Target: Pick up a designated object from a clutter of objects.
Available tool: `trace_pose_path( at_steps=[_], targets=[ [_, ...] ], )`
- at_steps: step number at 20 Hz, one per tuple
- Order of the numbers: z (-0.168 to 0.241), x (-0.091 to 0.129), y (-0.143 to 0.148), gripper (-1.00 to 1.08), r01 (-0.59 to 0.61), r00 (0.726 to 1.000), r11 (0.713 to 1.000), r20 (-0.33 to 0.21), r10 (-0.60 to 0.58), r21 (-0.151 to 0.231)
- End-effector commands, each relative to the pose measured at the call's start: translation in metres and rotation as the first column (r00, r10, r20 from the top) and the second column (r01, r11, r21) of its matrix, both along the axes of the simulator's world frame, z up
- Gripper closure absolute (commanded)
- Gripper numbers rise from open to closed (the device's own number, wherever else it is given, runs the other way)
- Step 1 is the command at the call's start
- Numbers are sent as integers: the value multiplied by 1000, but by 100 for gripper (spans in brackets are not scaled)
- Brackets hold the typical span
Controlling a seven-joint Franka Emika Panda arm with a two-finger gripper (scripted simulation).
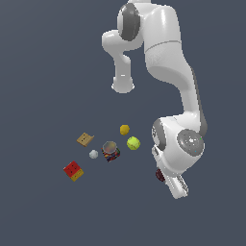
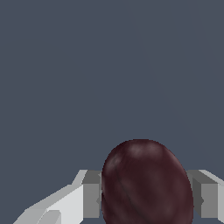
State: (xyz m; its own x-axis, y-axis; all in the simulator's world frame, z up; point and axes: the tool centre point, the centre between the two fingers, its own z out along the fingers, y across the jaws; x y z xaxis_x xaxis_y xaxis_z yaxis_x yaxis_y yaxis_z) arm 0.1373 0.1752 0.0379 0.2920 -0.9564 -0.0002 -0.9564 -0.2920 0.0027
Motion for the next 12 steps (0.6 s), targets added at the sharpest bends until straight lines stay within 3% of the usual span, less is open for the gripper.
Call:
trace_pose_path(
  at_steps=[1,12],
  targets=[
    [8,-2,-7,108,1,1000,1000,2,-1,0],
    [71,-28,-70,108,1,1000,1000,2,-1,1]
  ],
)
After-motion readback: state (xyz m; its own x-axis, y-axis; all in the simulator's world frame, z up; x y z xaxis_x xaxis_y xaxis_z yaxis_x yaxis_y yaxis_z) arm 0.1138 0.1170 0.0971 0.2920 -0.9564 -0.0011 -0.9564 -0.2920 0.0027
